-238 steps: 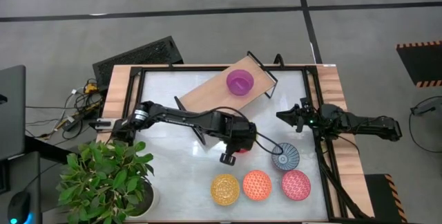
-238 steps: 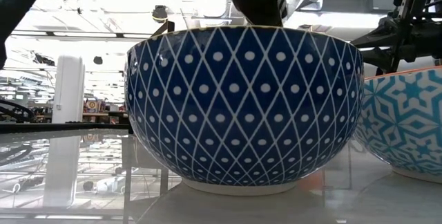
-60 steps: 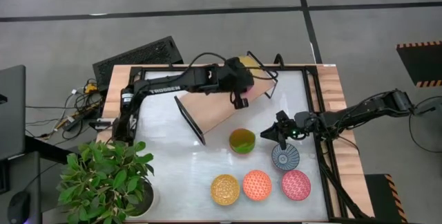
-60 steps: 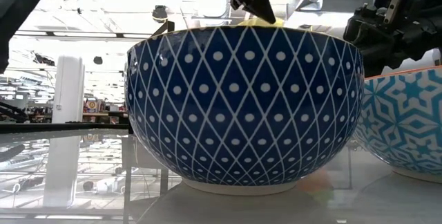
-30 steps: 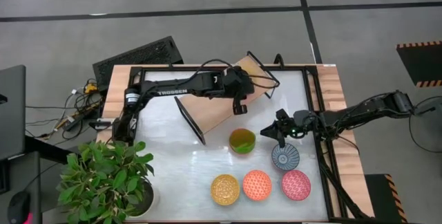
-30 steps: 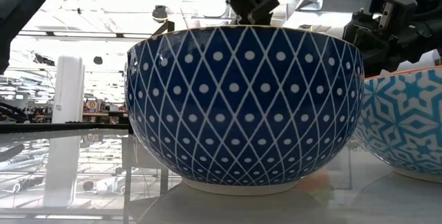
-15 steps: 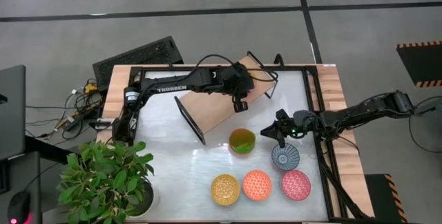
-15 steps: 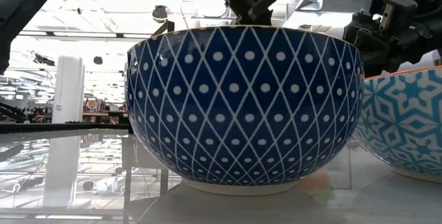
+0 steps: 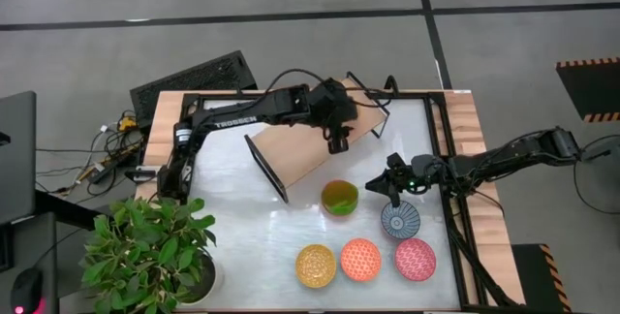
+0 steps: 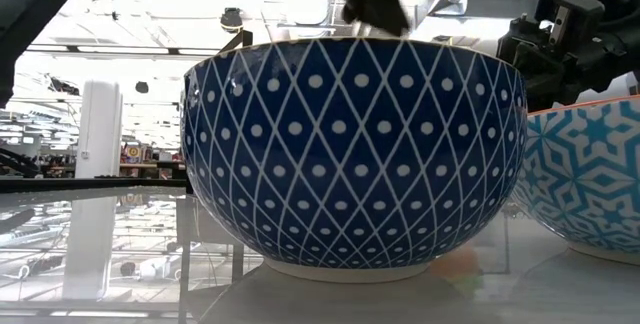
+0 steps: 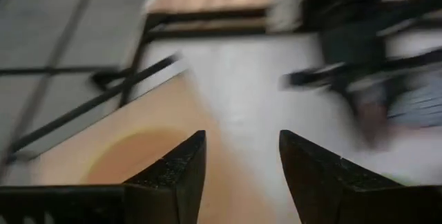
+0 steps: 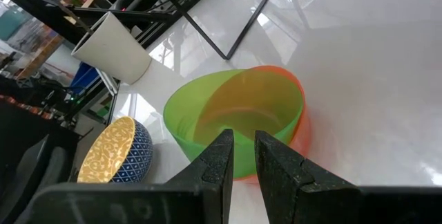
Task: Place and stack bowls onto a shelf
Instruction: Stack the green bowl on top of the yellow bowl on the shelf, then stack the orange bowl on top of the green bowl on the shelf
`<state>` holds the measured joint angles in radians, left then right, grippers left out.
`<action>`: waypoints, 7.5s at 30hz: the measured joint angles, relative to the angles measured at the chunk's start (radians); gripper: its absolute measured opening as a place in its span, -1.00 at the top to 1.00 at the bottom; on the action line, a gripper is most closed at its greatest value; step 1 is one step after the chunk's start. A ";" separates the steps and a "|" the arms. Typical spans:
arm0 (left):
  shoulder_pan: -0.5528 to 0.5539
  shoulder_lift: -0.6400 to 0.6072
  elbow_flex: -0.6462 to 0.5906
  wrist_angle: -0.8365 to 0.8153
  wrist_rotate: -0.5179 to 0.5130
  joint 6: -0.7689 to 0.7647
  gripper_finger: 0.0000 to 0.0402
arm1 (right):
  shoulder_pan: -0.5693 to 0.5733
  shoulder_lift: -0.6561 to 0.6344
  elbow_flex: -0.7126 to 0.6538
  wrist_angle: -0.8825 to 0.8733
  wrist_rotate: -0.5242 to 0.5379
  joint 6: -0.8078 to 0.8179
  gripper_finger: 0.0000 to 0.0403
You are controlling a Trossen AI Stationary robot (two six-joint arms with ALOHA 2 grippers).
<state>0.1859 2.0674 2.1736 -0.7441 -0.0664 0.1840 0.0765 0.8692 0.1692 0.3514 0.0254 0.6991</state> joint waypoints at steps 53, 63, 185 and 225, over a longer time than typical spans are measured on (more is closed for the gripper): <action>-0.290 0.000 -0.539 0.349 0.101 -0.369 0.18 | 0.000 0.000 0.000 -0.059 -0.026 0.000 0.57; -0.292 0.013 -0.541 0.327 0.113 -0.346 0.37 | 0.000 0.000 0.000 -0.059 -0.027 0.000 0.57; 0.063 -0.215 -0.533 0.368 0.017 0.286 0.59 | -0.029 0.000 0.000 -0.082 0.003 0.027 0.57; -0.304 -0.122 -0.534 0.306 0.132 0.071 0.28 | -0.029 0.000 0.000 -0.084 0.009 0.027 0.57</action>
<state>-0.1182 1.9456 1.6401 -0.4385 0.0659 0.2551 0.0475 0.8693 0.1696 0.2675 0.0341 0.7259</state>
